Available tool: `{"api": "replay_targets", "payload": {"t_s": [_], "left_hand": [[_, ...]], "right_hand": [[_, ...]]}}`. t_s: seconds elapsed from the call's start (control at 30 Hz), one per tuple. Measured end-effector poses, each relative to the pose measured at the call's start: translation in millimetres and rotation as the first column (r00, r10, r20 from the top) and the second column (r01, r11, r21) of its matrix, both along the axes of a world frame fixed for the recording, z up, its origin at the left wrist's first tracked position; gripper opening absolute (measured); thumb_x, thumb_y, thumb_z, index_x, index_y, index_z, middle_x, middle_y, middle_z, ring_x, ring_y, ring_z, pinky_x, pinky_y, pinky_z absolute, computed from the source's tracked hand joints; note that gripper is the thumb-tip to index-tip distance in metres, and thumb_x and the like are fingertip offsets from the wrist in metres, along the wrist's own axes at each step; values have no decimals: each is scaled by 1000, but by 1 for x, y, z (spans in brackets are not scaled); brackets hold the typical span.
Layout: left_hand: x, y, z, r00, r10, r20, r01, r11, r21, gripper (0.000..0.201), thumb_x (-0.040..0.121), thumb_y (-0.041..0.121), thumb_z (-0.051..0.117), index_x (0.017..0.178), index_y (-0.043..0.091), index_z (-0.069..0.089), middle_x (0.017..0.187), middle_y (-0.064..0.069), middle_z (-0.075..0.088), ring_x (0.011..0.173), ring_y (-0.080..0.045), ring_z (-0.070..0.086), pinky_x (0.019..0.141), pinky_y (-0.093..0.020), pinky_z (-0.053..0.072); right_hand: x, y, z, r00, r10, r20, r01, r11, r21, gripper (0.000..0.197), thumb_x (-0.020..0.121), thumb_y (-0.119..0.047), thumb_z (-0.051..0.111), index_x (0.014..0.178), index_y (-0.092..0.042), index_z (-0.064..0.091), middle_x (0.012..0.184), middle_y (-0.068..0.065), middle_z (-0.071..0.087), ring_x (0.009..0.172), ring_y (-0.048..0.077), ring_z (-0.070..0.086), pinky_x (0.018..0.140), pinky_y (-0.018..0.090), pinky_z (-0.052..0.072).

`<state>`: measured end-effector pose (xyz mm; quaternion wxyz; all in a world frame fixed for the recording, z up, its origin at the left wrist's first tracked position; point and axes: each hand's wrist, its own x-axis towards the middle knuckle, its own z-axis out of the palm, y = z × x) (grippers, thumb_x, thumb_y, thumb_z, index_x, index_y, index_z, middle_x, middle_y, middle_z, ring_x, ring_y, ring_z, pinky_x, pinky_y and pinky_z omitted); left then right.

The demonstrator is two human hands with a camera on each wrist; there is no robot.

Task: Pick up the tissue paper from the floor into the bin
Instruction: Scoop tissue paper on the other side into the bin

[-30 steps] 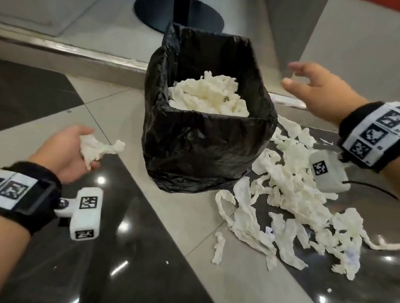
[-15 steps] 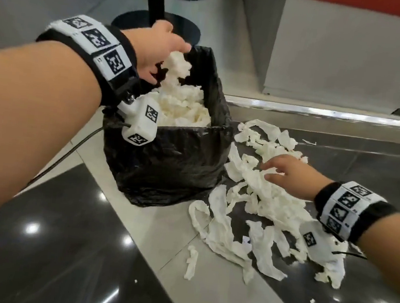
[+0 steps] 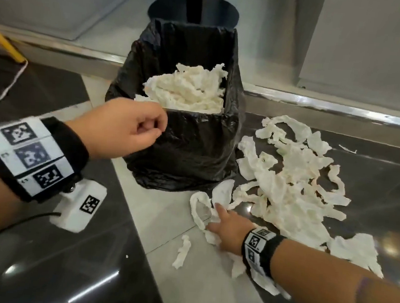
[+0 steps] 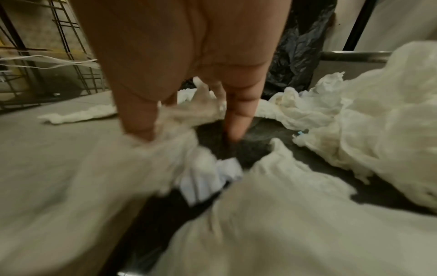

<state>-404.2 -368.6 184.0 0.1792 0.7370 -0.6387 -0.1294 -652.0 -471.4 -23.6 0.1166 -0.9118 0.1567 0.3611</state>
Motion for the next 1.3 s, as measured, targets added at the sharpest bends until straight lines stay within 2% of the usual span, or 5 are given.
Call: {"api": "replay_targets", "payload": {"t_s": [0.43, 0.63, 0.8, 1.1, 1.3], "left_hand": [[-33, 68, -105, 993, -102, 65, 55, 859, 509, 8, 86, 29, 55, 86, 36, 50, 70, 11, 51, 66, -5, 49, 62, -19, 39], [-82, 29, -176, 886, -412, 214, 216, 774, 595, 84, 72, 50, 69, 142, 33, 25, 154, -11, 16, 139, -32, 23, 112, -42, 29], [-109, -1, -223, 869, -465, 168, 209, 654, 727, 106, 64, 46, 79, 145, 36, 12, 156, -16, -17, 142, -45, -1, 116, -51, 20], [-95, 27, -221, 837, -532, -129, 458, 551, 698, 15, 89, 11, 47, 101, 10, 57, 80, 0, 55, 102, -31, 61, 80, -29, 45], [-60, 64, -203, 929, -337, -152, 352, 679, 645, 14, 88, 14, 48, 103, 14, 50, 108, -13, 58, 99, -29, 56, 80, -32, 40]], "right_hand": [[-12, -40, 102, 611, -624, 487, 595, 768, 238, 53, 83, -62, 52, 64, -13, 46, 63, 2, 49, 62, 18, 49, 59, 31, 39], [-73, -19, 140, 326, -892, 313, 699, 450, 556, 70, 92, -59, 26, 125, -7, 56, 130, 11, 57, 94, 10, 52, 93, 29, 33], [-112, -4, 134, 470, -820, 327, 752, 566, 338, 36, 88, -47, 56, 64, -20, 55, 66, -2, 54, 67, 15, 53, 62, 25, 41], [-103, 4, 47, 844, -534, 56, 536, 843, -37, 70, 87, -7, 53, 144, -36, 25, 143, 7, 32, 105, 27, 59, 85, 31, 52], [-75, 24, 6, 928, -330, -172, 305, 939, -158, 45, 90, -19, 47, 133, -12, 38, 133, 16, 46, 112, 33, 58, 95, 39, 42]]}}
